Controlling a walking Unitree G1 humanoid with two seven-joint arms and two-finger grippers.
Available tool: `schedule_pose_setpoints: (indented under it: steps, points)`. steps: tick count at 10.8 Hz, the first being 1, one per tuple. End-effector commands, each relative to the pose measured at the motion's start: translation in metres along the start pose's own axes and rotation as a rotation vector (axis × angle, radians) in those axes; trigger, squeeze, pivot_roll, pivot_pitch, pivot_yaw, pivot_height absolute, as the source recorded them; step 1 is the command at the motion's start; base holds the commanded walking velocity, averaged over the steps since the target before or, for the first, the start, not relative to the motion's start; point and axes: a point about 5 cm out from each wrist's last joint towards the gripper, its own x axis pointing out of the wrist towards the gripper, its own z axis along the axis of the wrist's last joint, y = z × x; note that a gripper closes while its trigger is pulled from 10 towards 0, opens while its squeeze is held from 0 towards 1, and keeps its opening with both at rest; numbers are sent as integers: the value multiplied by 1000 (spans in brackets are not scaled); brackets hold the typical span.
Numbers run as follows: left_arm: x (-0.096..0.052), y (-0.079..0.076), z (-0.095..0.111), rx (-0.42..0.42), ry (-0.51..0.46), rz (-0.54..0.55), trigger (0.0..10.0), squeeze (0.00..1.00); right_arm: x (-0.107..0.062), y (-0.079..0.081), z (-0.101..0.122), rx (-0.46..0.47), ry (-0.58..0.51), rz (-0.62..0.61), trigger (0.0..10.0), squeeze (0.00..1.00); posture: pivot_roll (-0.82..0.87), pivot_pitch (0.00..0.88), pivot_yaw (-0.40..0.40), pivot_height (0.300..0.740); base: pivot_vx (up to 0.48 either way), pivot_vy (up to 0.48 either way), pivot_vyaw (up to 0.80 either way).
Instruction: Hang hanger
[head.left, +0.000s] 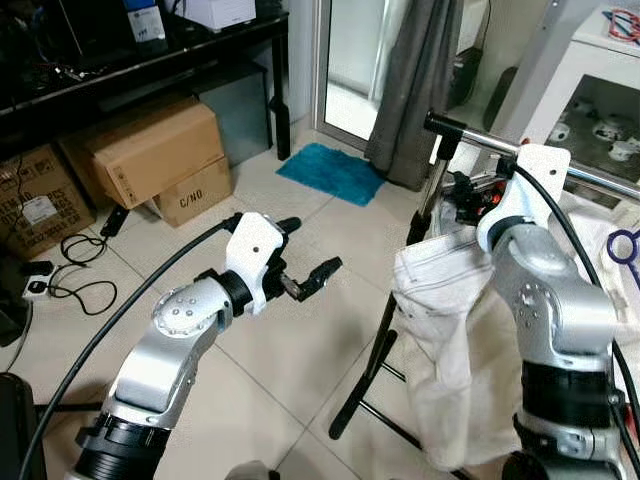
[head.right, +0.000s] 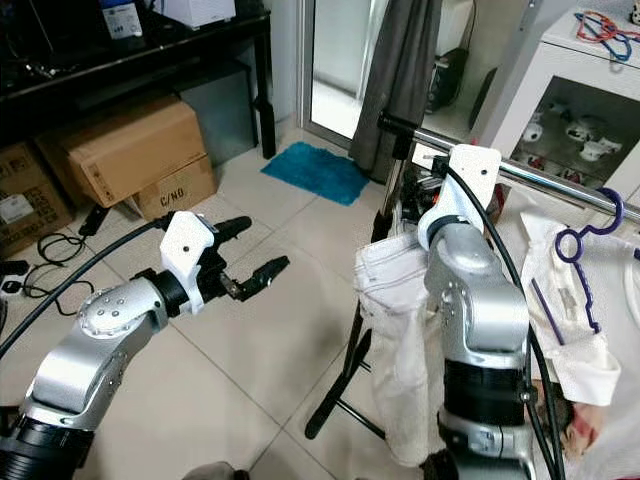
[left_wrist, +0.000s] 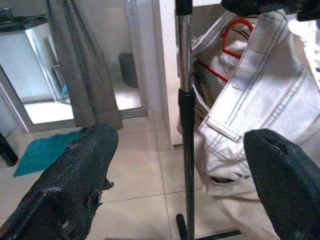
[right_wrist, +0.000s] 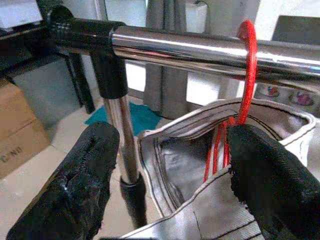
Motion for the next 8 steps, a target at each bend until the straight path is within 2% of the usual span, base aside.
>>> schedule_pose_setpoints:
  steps: [1,4,8]
  points:
    - [0,-4,2,0,-3,-41,10000,0,4,-6,4,-34,6,-54,10000,0,52,0,2,740,0,0,0]
    - [2,-9,6,-7,-17,-179,10000,0,-3,-8,10,-66,32,-62,10000,0,45,0,11,740,0,0,0]
    - [9,-8,7,0,-19,-203,10000,0,-14,-15,6,-58,65,-52,10000,0,17,0,43,740,0,0,0]
